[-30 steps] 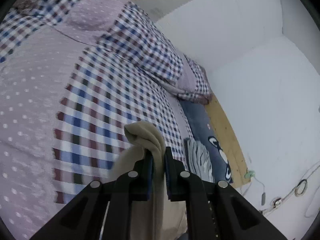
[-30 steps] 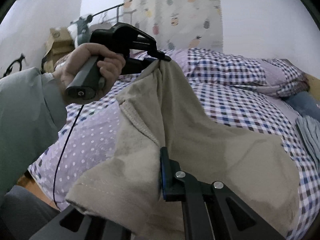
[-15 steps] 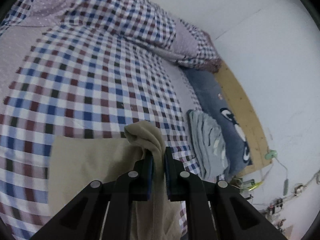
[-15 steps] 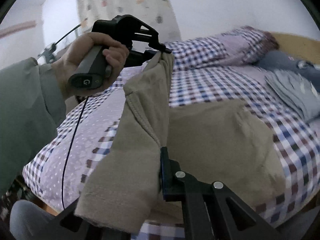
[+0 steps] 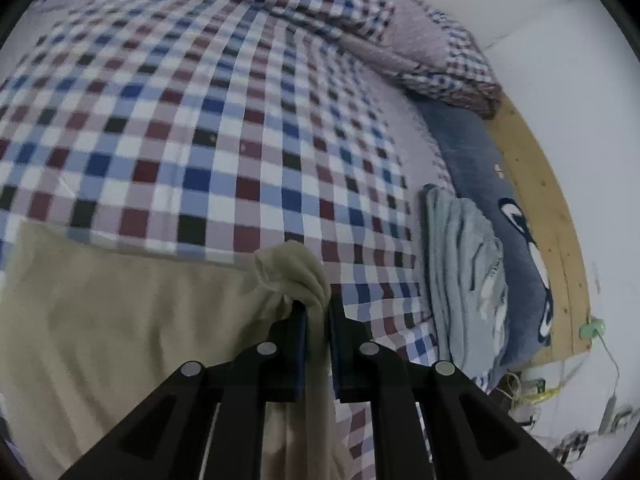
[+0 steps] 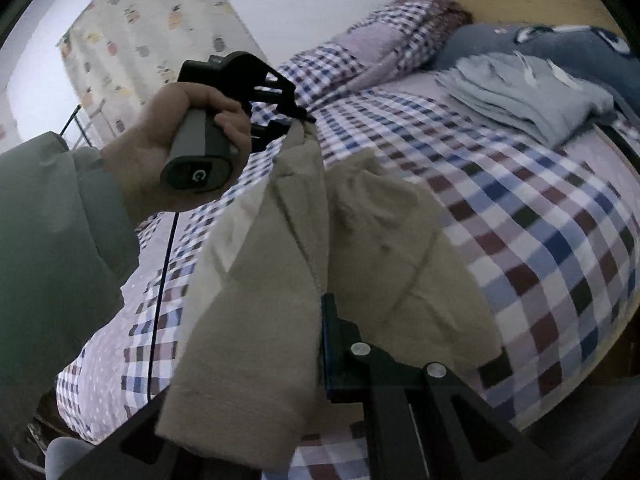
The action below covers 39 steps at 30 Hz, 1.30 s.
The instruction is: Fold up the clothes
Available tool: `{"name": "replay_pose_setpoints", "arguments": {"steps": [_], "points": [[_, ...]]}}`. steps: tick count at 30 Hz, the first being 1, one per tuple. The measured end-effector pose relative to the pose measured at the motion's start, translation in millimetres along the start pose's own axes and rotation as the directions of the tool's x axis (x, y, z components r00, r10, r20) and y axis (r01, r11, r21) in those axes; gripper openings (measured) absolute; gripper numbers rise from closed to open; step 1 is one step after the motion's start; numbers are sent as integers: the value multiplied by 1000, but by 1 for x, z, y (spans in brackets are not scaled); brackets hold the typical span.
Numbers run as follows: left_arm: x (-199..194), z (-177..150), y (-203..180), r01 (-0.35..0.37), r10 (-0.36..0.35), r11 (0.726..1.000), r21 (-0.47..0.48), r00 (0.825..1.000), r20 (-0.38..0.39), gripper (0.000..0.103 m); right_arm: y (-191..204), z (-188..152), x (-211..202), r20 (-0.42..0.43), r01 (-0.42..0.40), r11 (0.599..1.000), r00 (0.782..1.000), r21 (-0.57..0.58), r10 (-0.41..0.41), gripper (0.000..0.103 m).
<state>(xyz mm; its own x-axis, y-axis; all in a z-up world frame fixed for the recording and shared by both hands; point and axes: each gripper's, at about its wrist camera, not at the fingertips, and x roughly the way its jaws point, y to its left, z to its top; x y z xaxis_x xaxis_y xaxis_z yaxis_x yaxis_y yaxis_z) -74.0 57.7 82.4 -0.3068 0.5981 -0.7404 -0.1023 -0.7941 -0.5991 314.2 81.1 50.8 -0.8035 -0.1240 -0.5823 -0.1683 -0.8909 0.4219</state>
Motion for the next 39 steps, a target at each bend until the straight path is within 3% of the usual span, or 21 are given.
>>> {"name": "replay_pose_setpoints", "arguments": {"steps": [4, 5, 6, 9, 12, 18, 25, 27, 30, 37, 39], "points": [[9, -2, -5, 50, -49, 999, 18, 999, -18, 11, -20, -1, 11, -39, 17, 999, 999, 43, -16, 3], [11, -2, -7, 62, -62, 998, 22, 998, -23, 19, -25, -3, 14, -57, 24, 998, 998, 58, -21, 3], [13, -3, -8, 75, -74, 997, 27, 997, -28, 34, -30, -5, 15, -68, 39, 997, 997, 73, -35, 3], [13, -3, -11, 121, -120, 992, 43, 993, -23, 68, -42, -11, 17, -102, 86, 989, 992, 117, -74, 5], [-22, -7, 12, 117, -119, 990, 79, 993, 27, 80, -53, -12, 12, -112, 122, 980, 988, 159, -105, 7], [-94, -15, 60, 96, -116, 984, 149, 985, 127, 82, -57, -10, 6, -131, 125, 980, 986, 155, -105, 9], [-173, -99, 159, 32, -61, 985, 170, 984, 168, 82, -68, -8, 9, -221, 51, 990, 975, 135, -20, 13], [-180, -129, 182, 24, -48, 988, 152, 986, 158, 82, -72, -6, 13, -244, 25, 991, 970, 131, 8, 12], [-188, -170, 213, 27, -43, 993, 115, 989, 140, 82, -70, -1, 14, -253, 2, 997, 967, 77, 18, 2], [-188, -202, 213, 74, -90, 982, 173, 992, 88, 82, -73, 31, -14, -203, 33, 999, 979, -20, -37, 0], [-187, -211, 213, 87, -103, 978, 190, 992, 73, 82, -75, 27, 0, -264, 75, 996, 961, -45, -84, 0]]}}
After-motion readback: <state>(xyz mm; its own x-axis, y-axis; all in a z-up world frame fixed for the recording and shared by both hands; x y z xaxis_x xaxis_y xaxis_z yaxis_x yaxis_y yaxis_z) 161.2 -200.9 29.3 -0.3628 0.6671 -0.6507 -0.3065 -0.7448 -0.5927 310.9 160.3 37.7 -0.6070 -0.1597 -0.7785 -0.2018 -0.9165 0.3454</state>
